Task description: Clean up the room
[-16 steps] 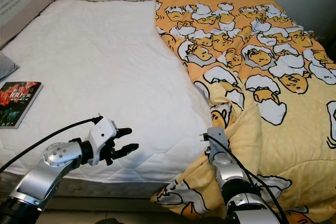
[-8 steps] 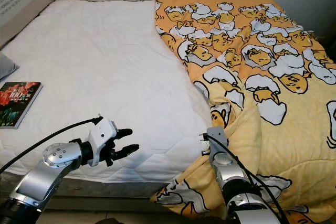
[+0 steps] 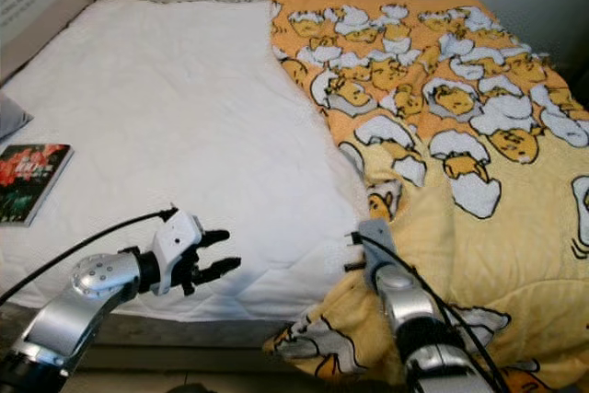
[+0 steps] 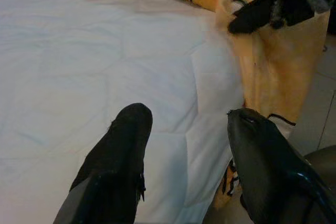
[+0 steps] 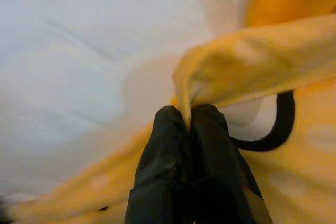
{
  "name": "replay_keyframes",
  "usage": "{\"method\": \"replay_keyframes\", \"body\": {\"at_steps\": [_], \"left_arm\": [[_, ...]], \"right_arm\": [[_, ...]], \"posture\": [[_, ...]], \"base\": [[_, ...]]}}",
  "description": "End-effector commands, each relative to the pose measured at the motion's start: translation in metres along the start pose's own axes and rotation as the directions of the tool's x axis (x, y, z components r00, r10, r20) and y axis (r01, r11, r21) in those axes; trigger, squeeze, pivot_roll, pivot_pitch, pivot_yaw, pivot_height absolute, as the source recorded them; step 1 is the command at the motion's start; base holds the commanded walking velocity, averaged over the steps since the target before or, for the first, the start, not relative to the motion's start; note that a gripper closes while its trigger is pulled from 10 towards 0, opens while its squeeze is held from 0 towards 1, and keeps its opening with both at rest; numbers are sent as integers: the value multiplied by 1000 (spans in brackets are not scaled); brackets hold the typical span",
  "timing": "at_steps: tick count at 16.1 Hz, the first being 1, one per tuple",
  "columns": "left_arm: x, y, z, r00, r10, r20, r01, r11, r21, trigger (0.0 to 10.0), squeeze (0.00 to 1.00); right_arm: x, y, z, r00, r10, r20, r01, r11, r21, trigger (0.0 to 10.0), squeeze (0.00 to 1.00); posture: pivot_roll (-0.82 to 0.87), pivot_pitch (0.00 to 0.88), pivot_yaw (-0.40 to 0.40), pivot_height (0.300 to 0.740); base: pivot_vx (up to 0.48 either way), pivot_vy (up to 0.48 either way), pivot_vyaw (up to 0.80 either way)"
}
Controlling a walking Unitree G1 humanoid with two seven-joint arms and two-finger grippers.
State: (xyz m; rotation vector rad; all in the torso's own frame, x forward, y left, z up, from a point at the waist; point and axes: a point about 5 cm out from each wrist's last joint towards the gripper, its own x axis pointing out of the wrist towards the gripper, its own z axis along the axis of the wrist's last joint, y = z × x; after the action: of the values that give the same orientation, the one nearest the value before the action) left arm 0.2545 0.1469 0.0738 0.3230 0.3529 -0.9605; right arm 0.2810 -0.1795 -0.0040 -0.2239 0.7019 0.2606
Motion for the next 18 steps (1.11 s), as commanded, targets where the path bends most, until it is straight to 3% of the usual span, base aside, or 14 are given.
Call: {"method": "replay_keyframes", "body": {"at_steps": [1,2,3,4,5,6,8,9,11,12,13,14,17,18], "left_arm": [[-1,2,2,1000,2,0,-2,1000,6,10000,0],[-2,2,2,1000,-1,-2,1,1000,5,10000,0],[-2,3,2,1000,-3,-4,3,1000,5,10000,0],[-1,3,2,1000,-7,-6,7,1000,4,10000,0],[-2,3,2,1000,-10,-7,10,1000,4,10000,0],[-2,3,2,1000,-12,-9,12,1000,4,10000,0],[-3,2,1,1000,-17,-13,17,1000,5,10000,0],[-3,2,1,1000,-18,-14,18,1000,4,10000,0],[-3,1,0,1000,-21,-17,21,1000,3,10000,0],[-3,1,0,1000,-23,-20,23,1000,3,10000,0],[-3,1,0,1000,-23,-22,23,1000,4,10000,0],[-3,2,0,999,-22,-23,23,1000,5,10000,0],[-10,13,-1,999,25,-32,-24,1000,12,10000,0],[-14,18,-2,999,35,-42,-35,999,14,10000,0]], "right_arm": [[-6,15,18,974,205,92,-196,976,-95,0,0],[-18,23,23,923,365,121,-339,921,-190,0,0],[-35,30,27,838,531,122,-480,826,-295,0,0],[-56,36,30,730,678,85,-600,696,-395,0,0],[-72,38,30,648,761,37,-670,593,-447,0,0],[-78,39,30,603,798,9,-705,538,-462,0,0],[-114,43,29,385,920,-77,-825,306,-475,0,0],[-123,45,28,316,943,-100,-852,236,-468,0,0],[-126,49,20,280,953,-120,-865,196,-461,0,0],[-127,52,15,272,954,-125,-871,189,-454,3922,0],[-128,54,12,263,956,-128,-877,181,-446,4980,0],[-130,53,13,256,958,-129,-880,176,-442,5490,0],[-133,49,19,241,964,-114,-876,166,-452,3804,0],[-133,48,18,247,963,-112,-876,173,-450,4667,0]], "posture": [[33,0,-3,740],[31,0,1,740],[30,0,5,740],[28,0,11,740],[27,0,12,740],[27,0,14,740],[28,0,15,740],[29,0,16,740],[31,0,18,740],[32,0,19,740],[32,0,20,740],[31,0,21,740],[31,0,23,740],[31,0,23,740]], "base": [[0,0,0],[0,0,0],[0,0,0],[0,0,0],[0,0,0],[0,0,0],[0,0,0],[0,0,0],[0,0,0],[0,0,0],[0,0,0],[0,0,0],[0,0,0],[0,0,0]]}}
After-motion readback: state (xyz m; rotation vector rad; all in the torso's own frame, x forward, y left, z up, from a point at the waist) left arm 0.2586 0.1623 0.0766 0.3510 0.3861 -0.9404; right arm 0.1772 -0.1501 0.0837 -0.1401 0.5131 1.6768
